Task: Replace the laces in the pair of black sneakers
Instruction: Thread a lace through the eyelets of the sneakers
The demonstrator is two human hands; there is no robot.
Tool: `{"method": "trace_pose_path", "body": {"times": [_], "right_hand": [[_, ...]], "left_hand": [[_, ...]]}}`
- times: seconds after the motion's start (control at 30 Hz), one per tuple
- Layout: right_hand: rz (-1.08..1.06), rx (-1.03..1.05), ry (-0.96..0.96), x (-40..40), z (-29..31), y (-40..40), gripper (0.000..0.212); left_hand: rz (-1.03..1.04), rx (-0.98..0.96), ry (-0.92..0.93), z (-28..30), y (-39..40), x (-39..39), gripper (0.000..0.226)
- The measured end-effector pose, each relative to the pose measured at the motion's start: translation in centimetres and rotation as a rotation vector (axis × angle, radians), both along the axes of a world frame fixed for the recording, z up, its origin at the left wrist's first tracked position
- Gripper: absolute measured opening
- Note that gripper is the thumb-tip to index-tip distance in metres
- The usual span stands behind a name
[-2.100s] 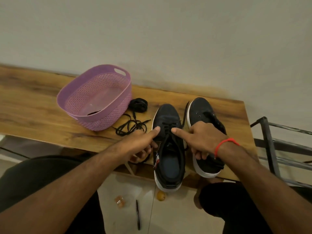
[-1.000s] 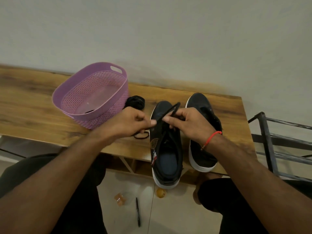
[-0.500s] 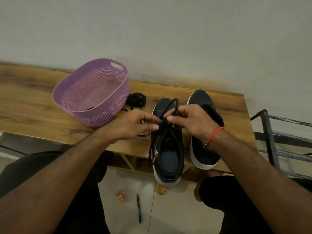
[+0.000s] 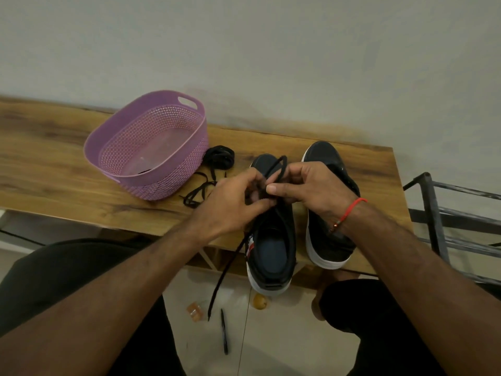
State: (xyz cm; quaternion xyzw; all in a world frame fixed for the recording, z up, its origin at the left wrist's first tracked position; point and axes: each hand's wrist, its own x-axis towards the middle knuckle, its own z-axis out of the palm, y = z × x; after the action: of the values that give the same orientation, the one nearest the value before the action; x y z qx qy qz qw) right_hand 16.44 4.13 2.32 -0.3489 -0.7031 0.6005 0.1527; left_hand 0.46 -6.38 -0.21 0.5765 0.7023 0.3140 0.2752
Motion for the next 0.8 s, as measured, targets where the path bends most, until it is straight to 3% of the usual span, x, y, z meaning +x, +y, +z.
{"method": "trace_pose_path", "body": {"times": [0.17, 0.37, 0.5, 0.6, 0.8], "right_hand": [[0.078, 0.037, -0.053, 0.4, 0.2, 0.6, 0.015], [0.021, 0.081, -0.107, 0.9, 0.3, 1.3, 0.010], [0.010, 0.068, -0.130, 1.1, 0.3, 1.6, 0.010], [0.039, 0.048, -0.139, 1.0, 0.3, 1.6, 0.009], [0.061, 0.031, -0.138, 1.1, 0.3, 1.6, 0.010]], "left_hand": [[0.036, 0.134, 0.250, -0.9, -0.3, 0.7, 0.021], [0.007, 0.073, 0.141, 0.6, 0.2, -1.0, 0.016], [-0.036, 0.122, 0.352, 1.8, 0.0, -2.5, 0.020], [0.108, 0.191, 0.529, 2.2, -0.4, -2.9, 0.015], [0.248, 0.256, 0.574, 2.3, -0.5, -4.3, 0.035]]}}
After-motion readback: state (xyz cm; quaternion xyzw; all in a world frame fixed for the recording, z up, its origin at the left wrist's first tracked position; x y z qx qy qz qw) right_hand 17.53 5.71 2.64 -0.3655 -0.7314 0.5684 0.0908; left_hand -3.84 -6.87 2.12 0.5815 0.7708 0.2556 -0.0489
